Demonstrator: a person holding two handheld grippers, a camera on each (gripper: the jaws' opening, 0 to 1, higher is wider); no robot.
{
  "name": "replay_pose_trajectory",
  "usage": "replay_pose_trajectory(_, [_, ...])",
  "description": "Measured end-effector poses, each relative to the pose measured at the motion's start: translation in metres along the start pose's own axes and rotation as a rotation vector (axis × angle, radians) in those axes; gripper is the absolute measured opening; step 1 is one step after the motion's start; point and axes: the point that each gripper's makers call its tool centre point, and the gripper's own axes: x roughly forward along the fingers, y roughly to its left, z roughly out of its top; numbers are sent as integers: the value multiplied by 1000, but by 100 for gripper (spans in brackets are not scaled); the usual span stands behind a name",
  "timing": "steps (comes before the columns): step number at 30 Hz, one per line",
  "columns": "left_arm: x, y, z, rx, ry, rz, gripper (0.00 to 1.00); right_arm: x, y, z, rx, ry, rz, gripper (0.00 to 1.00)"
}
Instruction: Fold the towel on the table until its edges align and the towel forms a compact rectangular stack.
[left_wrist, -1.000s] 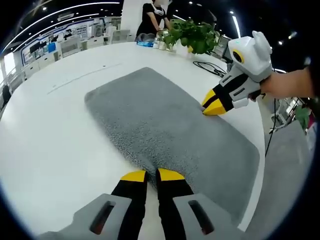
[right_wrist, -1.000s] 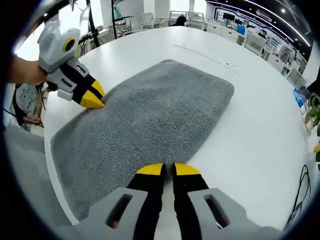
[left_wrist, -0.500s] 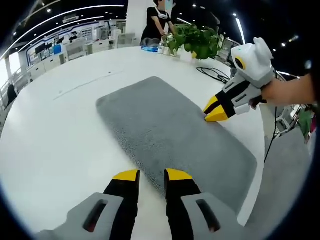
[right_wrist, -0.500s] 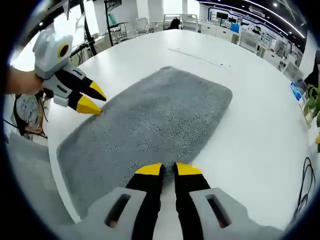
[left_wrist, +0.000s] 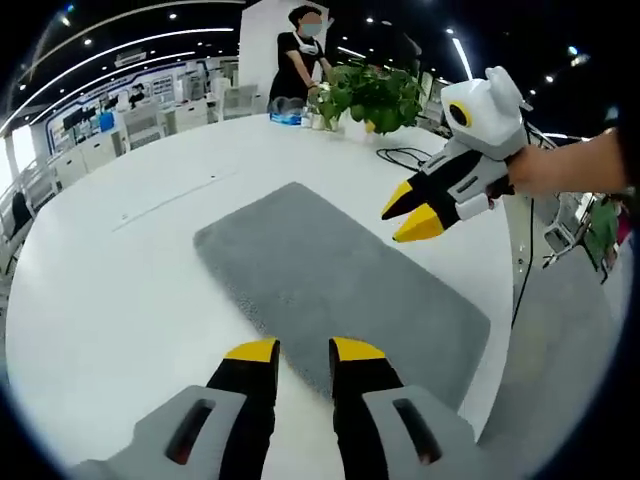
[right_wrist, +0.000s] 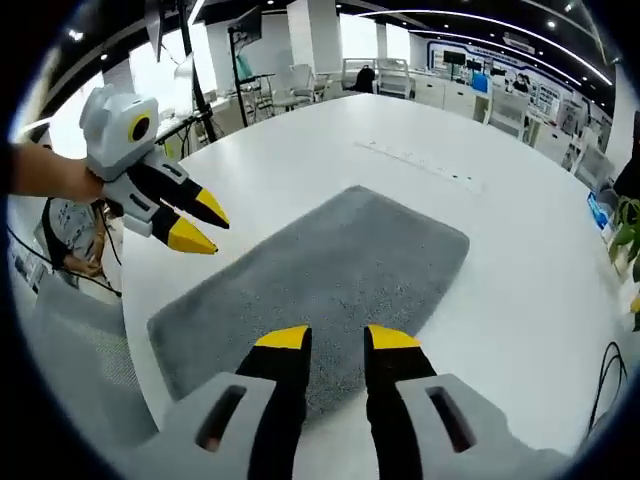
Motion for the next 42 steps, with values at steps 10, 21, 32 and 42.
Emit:
replay_pose_trajectory(10, [-14, -10, 12, 50, -28, -6, 22, -24, 13, 0, -40, -30, 32, 26])
replay_pose_trajectory(21, [-24, -36, 15, 239, -19, -54, 27, -35, 39, 1, -137, -9, 54, 34])
replay_pose_trajectory(32, [-30, -49, 12, 294, -17, -103, 27, -42, 54, -7, -180, 10, 89, 33])
replay_pose_trajectory(42, [-33, -61, -2, 330, 11, -145, 26, -46, 73, -28, -213, 53, 144, 33])
